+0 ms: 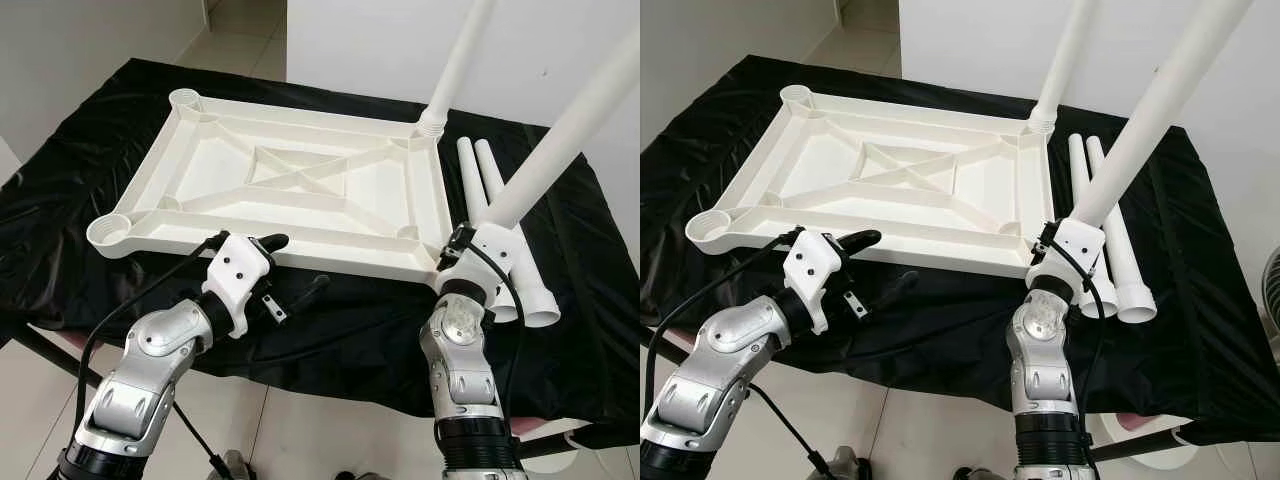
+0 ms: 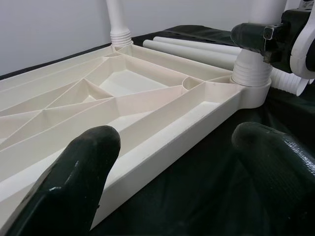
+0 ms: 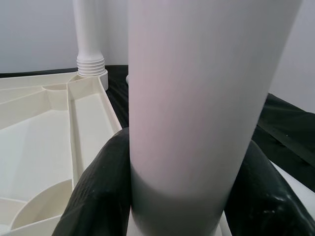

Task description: Building children table

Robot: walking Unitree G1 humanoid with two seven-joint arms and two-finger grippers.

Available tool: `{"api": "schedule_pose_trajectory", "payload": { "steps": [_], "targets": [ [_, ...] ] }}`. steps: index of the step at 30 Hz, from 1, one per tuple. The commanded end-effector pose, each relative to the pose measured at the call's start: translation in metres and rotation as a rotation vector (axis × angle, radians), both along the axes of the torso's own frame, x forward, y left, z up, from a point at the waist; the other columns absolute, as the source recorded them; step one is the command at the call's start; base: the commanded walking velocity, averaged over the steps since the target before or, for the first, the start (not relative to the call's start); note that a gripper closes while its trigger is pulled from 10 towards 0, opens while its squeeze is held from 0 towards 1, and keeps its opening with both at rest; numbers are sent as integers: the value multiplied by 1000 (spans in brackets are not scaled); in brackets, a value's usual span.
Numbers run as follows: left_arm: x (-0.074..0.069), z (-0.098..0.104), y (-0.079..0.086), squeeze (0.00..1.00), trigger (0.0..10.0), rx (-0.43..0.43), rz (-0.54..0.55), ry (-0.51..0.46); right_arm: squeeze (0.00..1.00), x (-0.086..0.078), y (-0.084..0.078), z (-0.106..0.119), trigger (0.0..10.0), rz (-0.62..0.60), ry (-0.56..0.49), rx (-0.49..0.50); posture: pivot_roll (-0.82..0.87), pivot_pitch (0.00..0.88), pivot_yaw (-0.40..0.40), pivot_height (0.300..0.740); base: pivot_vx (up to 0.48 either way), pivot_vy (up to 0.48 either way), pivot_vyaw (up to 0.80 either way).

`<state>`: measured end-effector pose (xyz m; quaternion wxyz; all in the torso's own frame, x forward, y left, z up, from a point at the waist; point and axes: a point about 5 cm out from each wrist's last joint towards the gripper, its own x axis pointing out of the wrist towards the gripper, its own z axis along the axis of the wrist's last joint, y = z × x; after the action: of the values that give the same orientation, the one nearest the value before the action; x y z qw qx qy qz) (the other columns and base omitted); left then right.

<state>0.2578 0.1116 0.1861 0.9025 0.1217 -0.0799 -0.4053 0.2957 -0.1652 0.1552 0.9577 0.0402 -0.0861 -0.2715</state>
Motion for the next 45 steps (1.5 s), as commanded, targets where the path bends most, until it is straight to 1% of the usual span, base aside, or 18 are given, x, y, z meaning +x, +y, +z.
{"api": "schedule_pose_trajectory", "payload": {
  "steps": [1, 7, 10, 14, 18, 20, 21, 22, 23, 26, 29, 31, 36, 37, 39, 41, 42, 45],
  "targets": [
    [-3, -1, 0, 0, 10000, 8, -19, 4, 0, -12, -22, -45, 10000, -126, 205, 70, 183, 122, -23, 740, 0, 0, 0],
    [-2, -1, 0, 0, 10000, 10, -19, 3, 0, -9, -22, -44, 10000, -121, 187, 83, 185, 126, -22, 740, 0, 0, 0],
    [-2, -1, 0, 0, 10000, 10, -18, 3, 0, -8, -22, -41, 10000, -113, 172, 58, 185, 126, -22, 740, 0, 0, 0],
    [-2, -1, 0, 0, 10000, 10, -16, 3, 0, -7, -23, -38, 10000, -107, 150, 60, 184, 128, -21, 740, 0, 0, 0],
    [-1, 0, 0, 0, 10000, 9, -16, 3, 0, -8, -28, -40, 10000, -133, 150, 103, 181, 129, -19, 740, 0, 0, 0],
    [-1, 0, 0, 0, 10000, 8, -17, 4, 0, -8, -29, -43, 10000, -139, 158, 151, 180, 130, -18, 740, 0, 0, 0],
    [-1, 0, 0, 0, 10000, 8, -17, 4, 0, -8, -29, -43, 10000, -139, 158, 151, 180, 130, -18, 740, 0, 0, 0],
    [-1, 0, 0, 0, 10000, 8, -17, 3, 0, -8, -29, -46, 10000, -142, 164, 193, 179, 130, -18, 740, 0, 0, 0],
    [-1, 0, 0, 0, 10000, 8, -17, 3, 0, -8, -29, -46, 10000, -139, 162, 197, 179, 131, -18, 740, 0, 0, 0],
    [-1, 0, 0, 0, 10000, 8, -17, 3, 0, -8, -29, -46, 10000, -135, 163, 197, 179, 131, -17, 740, 0, 0, 0],
    [-1, 0, 0, 0, 10000, 7, -18, 2, 0, -8, -30, -45, 10000, -136, 166, 143, 179, 131, -17, 740, 0, 0, 0],
    [-1, 0, 0, 0, 10000, 8, -17, 3, 0, -7, -28, -47, 10000, -126, 174, 183, 179, 132, -17, 740, 0, 0, 0],
    [-1, 0, 0, 0, 10000, 8, -17, 3, 0, -5, -26, -50, 10000, -113, 192, 206, 181, 133, -18, 740, 0, 0, 0],
    [-1, 0, 0, 0, 10000, 8, -16, 3, 0, -4, -22, -58, 10000, -86, 226, 274, 181, 133, -18, 740, 0, 0, 0],
    [-1, 0, 0, 0, 10000, 7, -15, 3, 0, -4, -19, -64, 10000, -67, 244, 338, 184, 134, -18, 740, 0, 0, 0],
    [-2, 0, 0, 0, 10000, 8, -15, 3, 0, -4, -19, -64, 10000, -64, 247, 328, 185, 135, -19, 740, 0, 0, 0],
    [-2, 0, 1, 0, 10000, 8, -14, 4, 0, -4, -20, -63, 10000, -69, 252, 298, 184, 136, -19, 740, 0, 0, 0],
    [-2, 0, 1, 0, 10000, 8, -14, 5, 0, -3, -20, -61, 10000, -58, 244, 262, 185, 137, -19, 740, 0, 0, 0]
  ]
}}
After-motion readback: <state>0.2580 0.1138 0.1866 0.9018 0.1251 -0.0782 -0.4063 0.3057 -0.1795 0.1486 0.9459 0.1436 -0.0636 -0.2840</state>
